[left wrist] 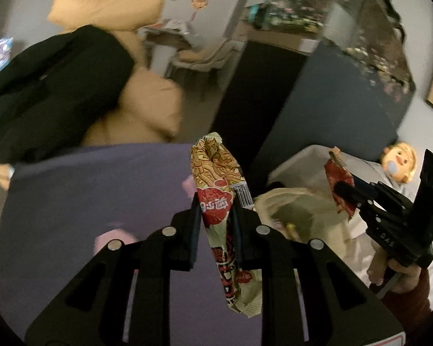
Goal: Collect trash
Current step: 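Carry both wrappers over the yellow bag and open both tools to drop them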
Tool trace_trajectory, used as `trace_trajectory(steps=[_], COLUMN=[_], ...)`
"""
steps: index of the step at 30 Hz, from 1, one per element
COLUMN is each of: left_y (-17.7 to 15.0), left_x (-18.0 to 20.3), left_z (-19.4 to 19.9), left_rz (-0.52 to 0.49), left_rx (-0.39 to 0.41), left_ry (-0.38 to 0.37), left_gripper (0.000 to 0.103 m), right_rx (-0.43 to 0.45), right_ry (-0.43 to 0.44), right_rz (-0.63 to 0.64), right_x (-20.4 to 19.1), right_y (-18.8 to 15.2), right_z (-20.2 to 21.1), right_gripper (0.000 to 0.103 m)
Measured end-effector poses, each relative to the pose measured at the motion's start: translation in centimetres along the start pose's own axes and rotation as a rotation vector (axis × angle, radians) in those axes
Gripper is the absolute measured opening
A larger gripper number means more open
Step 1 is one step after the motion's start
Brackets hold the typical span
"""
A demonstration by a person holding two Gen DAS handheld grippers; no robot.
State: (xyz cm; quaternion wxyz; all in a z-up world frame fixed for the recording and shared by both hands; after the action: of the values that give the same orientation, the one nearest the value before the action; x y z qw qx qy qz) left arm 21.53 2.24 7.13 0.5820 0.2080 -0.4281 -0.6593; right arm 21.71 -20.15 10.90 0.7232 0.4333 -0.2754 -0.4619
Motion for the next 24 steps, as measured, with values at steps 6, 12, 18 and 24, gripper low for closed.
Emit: trace_trajectory(steps=[6,12,18,24], left_y=[1.8,2.1,1.7,0.6], left_x=[6.2,11.6,15.1,17.0], left_z=[-2.8,-6.1,-9.4,-12.6], left_rz=[-0.073,-0.126,-0.169,-0.199], left_rx=[0.003,-0.027,-0.055,-0.097], left_ry=[-0.071,-0.119,-0.139,-0.153], left_gripper=[0.017,0.017,0.017,0.017], right_rx=[0.056,0.101,0.109,0.099], right_ry=[-0.065,-0.114,-0.14,-0.155], right_rz=[-0.056,-0.126,-0.173,-0.214], right_x=[5.3,10.3,13.0,15.1], right_y=[0.0,-1.3,-2.8,-4.3], right_z=[3.0,5.2,5.3,5.2], right_gripper=[0.027,0.027,0.027,0.027])
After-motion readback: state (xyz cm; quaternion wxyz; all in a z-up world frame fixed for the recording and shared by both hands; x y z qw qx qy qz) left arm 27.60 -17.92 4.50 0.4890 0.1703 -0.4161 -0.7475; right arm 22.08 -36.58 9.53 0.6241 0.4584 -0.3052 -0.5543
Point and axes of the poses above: each gripper's, at about its wrist camera, not at the fingertips, and z roughly against the way its jaws point, x to its right, y to its top, the point moved 2 cm from there along -z, roughly the way its jaws point, and after that the axes turned 7 degrees about -z, right-handed, at the moved point
